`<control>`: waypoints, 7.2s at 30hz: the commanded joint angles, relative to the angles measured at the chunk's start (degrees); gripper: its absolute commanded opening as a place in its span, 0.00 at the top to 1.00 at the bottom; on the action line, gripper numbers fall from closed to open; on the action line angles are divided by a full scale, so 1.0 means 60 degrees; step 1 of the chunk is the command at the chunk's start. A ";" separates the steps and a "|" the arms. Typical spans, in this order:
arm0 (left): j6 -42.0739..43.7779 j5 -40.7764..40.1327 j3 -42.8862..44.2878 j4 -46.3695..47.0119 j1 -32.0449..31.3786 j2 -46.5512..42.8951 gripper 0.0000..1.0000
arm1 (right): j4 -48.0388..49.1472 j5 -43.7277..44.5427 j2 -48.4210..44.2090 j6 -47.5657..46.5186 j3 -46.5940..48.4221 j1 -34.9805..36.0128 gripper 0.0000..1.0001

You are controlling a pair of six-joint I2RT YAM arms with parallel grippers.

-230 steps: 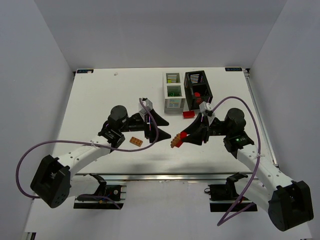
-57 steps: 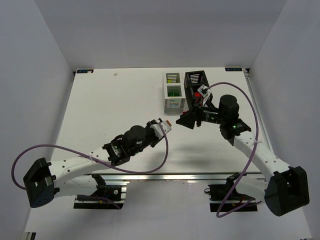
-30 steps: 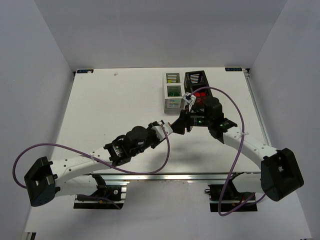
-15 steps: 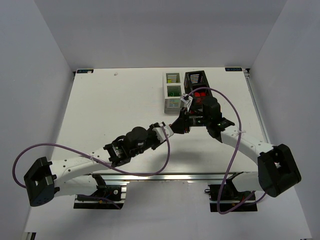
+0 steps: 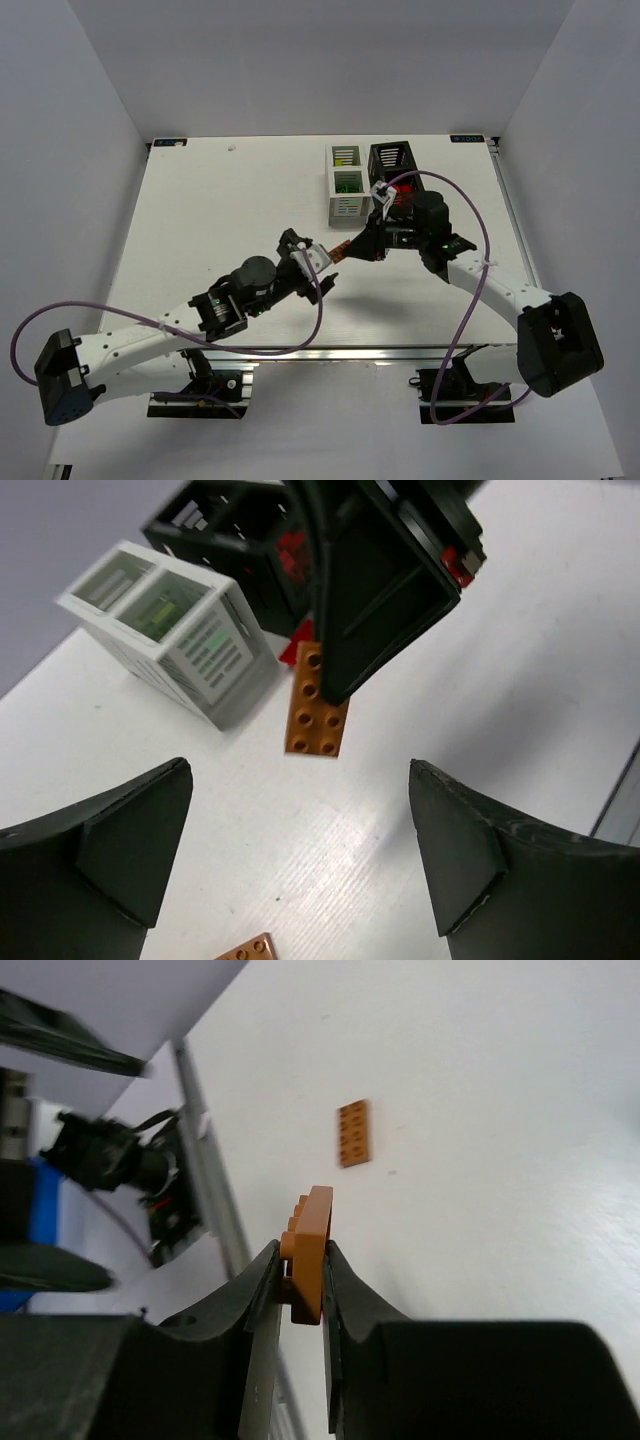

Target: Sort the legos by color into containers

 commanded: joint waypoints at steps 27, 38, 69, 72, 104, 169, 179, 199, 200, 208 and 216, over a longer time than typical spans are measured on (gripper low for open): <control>-0.3366 0.0769 0.1390 -0.1369 0.3742 0.0048 0.02 | -0.1306 0.5508 0.4811 -0.3305 0.7369 -0.2655 1.00; -0.3337 0.0783 0.1346 -0.1354 0.3801 0.0004 0.02 | -0.1220 0.5757 0.5620 -0.3320 0.7636 -0.2801 0.99; -0.3337 0.0856 0.1346 -0.1398 0.3830 0.0107 0.02 | -0.1571 0.5947 0.6352 -0.3335 0.8324 -0.2977 0.76; -0.3337 0.0857 0.1346 -0.1413 0.3830 0.0092 0.02 | -0.1615 0.5947 0.6440 -0.3335 0.8339 -0.2992 0.68; -1.3178 -0.2760 0.1787 -0.6570 0.3860 0.2512 0.06 | -0.4163 0.0437 -0.3317 -0.6279 0.0676 -0.1674 0.40; -1.3620 -0.2864 0.2650 -0.8606 0.2746 0.6859 0.20 | -0.3417 -0.0761 -0.5190 -0.5737 0.0092 -0.2699 0.35; -1.2816 -0.2470 0.2284 -0.7537 0.2571 0.6290 0.62 | -0.3431 -0.0923 -0.5205 -0.5708 0.0106 -0.2845 0.35; -0.5336 0.1588 0.4415 -0.2410 0.2351 0.4060 1.00 | -0.3169 -0.1289 -0.6288 -0.5196 0.0034 -0.4134 0.34; -0.4952 0.1647 0.4799 -0.2351 0.2351 0.4540 1.00 | -0.3110 -0.1289 -0.6376 -0.5137 0.0019 -0.4207 0.34; -0.2355 0.3535 0.9573 -0.2350 0.2891 0.8261 1.00 | -0.2758 -0.1084 -0.7226 -0.4917 -0.0259 -0.4764 0.35; -0.2164 0.4387 1.4877 -0.2031 0.3639 1.2539 1.00 | -0.2714 -0.1216 -0.7373 -0.4858 -0.0303 -0.5057 0.35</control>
